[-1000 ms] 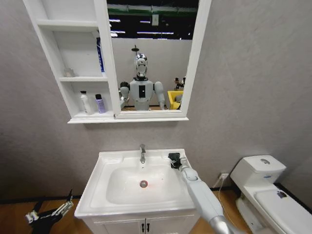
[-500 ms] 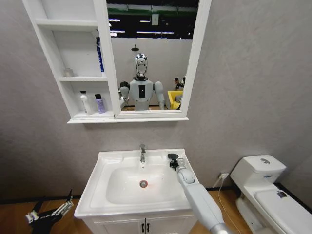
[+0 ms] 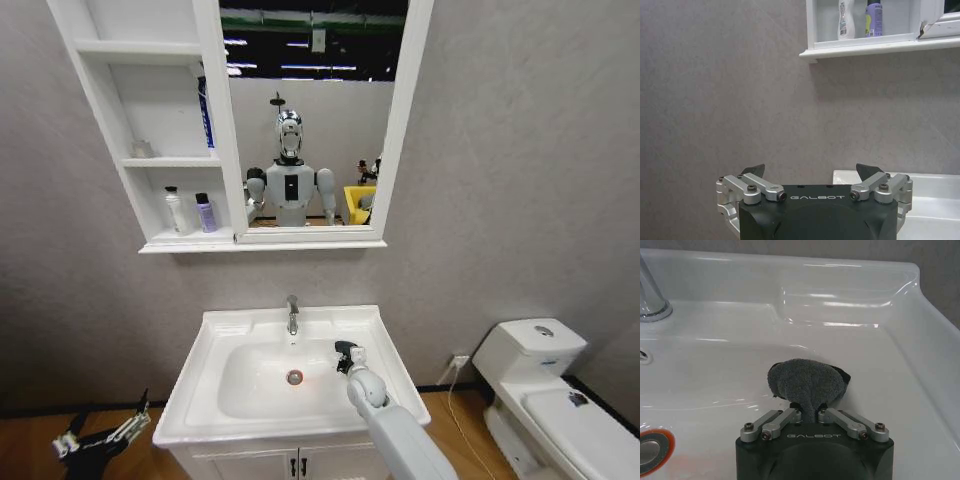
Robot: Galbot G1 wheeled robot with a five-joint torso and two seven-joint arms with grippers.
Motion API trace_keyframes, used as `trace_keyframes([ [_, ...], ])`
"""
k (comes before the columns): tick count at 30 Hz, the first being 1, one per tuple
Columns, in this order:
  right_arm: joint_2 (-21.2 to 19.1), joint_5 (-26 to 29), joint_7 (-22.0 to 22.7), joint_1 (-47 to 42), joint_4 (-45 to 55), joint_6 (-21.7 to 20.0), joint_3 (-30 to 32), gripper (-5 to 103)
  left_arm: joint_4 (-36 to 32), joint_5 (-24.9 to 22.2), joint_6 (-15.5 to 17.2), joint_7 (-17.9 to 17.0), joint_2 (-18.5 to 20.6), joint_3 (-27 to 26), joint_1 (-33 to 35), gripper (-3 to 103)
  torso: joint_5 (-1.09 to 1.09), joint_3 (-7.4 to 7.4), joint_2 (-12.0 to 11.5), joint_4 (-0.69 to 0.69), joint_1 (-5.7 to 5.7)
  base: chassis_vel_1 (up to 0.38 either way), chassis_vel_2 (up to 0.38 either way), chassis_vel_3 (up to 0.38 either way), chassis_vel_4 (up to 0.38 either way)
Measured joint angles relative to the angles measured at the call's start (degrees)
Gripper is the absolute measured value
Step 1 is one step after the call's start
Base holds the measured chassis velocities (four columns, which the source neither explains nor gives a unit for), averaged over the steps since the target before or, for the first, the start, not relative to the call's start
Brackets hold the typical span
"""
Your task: Move facial cleanser and shampoo from washbasin to cabinet, then wipe washbasin with towel.
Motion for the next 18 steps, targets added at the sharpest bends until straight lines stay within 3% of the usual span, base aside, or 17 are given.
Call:
trace_keyframes([
  [7, 2.5, -3.9, -4.45, 1.75, -6.5, 1.45, 0.85, 9, 0.0, 0.0, 0.0, 0.0, 0.0, 0.0, 0.0, 100, 0.0, 0.0, 0.0, 0.01, 0.0, 0.0, 0.0, 0.0, 0.0],
  [14, 8.42, -14.34, -10.91, 5.66, -18.7, 5.94, 3.03, 9, 0.0, 0.0, 0.0, 0.0, 0.0, 0.0, 0.0, 100, -0.01, -0.02, 0.03, 0.03, -0.02, 0.0, 0.0, 0.0, 0.0],
  [18, 11.26, -17.23, -12.45, 6.73, -22.64, 7.5, 3.98, 9, 0.0, 0.0, 0.0, 0.0, 0.0, 0.0, 0.0, 100, -0.03, -0.03, 0.03, 0.0, -0.03, 0.0, 0.0, 0.0, 0.0],
])
